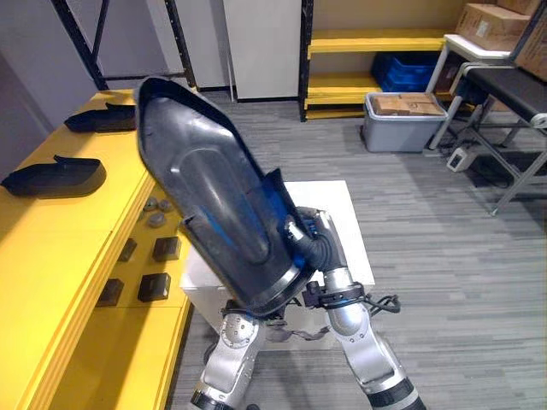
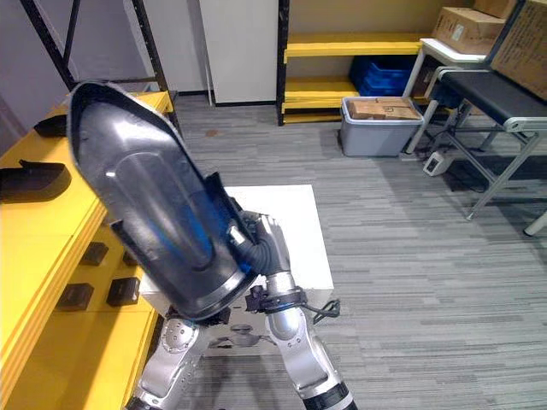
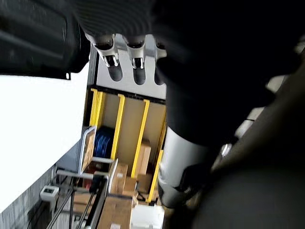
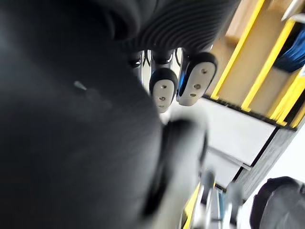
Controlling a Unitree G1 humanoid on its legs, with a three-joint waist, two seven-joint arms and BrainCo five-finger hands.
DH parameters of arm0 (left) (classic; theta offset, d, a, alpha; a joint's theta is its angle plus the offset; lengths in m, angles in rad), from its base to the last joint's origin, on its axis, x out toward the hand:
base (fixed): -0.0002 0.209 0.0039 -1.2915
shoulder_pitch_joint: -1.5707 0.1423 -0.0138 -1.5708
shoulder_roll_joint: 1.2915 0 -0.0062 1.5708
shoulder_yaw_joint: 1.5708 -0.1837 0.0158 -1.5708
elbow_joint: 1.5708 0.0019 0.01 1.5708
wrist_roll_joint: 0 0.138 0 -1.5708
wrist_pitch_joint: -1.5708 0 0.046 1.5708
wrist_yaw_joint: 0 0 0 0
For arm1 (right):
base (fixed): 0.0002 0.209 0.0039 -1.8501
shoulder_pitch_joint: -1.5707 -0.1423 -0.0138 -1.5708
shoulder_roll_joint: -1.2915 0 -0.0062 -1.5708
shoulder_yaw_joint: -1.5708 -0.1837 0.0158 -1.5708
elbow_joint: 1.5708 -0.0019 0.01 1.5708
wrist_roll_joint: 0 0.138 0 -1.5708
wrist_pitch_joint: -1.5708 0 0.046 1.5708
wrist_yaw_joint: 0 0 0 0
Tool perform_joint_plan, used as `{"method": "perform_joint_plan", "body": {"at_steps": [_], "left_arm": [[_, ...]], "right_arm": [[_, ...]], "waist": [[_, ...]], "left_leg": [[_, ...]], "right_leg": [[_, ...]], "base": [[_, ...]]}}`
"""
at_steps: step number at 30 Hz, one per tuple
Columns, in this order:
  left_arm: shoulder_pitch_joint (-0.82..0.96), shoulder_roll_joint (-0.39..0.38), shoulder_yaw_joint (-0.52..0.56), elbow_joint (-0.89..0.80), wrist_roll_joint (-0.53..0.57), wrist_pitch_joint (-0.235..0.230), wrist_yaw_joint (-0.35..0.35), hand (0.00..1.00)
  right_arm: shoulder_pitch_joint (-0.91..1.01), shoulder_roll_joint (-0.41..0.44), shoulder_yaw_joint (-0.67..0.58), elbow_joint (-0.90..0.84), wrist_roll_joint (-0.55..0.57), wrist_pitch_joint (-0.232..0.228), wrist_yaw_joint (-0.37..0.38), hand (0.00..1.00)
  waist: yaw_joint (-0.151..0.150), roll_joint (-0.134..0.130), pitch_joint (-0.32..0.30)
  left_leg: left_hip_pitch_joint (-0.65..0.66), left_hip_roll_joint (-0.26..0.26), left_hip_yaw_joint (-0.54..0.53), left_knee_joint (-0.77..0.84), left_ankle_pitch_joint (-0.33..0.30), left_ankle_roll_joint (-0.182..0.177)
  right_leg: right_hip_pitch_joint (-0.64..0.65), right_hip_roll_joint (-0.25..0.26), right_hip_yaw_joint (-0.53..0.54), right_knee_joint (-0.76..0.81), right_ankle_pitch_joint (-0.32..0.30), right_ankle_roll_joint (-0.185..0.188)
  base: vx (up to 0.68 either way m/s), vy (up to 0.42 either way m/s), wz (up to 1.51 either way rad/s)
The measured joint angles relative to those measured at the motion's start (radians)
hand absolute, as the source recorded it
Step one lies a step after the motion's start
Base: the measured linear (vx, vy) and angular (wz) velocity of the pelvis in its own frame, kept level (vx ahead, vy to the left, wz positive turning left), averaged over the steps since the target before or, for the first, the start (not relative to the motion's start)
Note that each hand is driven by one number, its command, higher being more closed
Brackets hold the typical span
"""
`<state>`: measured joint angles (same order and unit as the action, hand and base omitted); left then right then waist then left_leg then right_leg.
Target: Walk over and take plastic housings, then place them on the shelf
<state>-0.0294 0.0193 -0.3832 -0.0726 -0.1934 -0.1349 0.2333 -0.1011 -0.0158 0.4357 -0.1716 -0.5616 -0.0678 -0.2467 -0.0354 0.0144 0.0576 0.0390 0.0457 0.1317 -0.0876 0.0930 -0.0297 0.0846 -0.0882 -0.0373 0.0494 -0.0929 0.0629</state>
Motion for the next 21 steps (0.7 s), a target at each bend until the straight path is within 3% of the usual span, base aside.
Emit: {"method": "perform_joint_plan", "body": {"at_steps": [10, 21], "left_arm": [[-0.004, 0.017, 0.009, 0.025, 0.013, 0.032, 0.007, 0.0], [0.077, 0.011, 0.14, 0.012, 0.023, 0.029, 0.003, 0.0]], "right_arm": [[0.025, -0.029, -0.015, 0.062, -0.007, -0.001, -0.012, 1.0], [0.075, -0.027, -0.257, 0.065, -0.006, 0.025, -0.077, 1.0]], "waist": [[-0.001, -0.001, -0.002], [0.0, -0.003, -0.008]], "left_leg": [[-0.009, 0.0, -0.002, 0.0, 0.014, 0.003], [-0.013, 0.0, -0.015, -0.003, 0.02, 0.003]], "right_leg": [[-0.016, 0.0, -0.001, 0.012, 0.001, 0.0], [-0.014, 0.001, -0.007, 0.012, 0.004, 0.0]], "base": [[-0.03, 0.0, 0.01], [-0.01, 0.0, 0.03]]}}
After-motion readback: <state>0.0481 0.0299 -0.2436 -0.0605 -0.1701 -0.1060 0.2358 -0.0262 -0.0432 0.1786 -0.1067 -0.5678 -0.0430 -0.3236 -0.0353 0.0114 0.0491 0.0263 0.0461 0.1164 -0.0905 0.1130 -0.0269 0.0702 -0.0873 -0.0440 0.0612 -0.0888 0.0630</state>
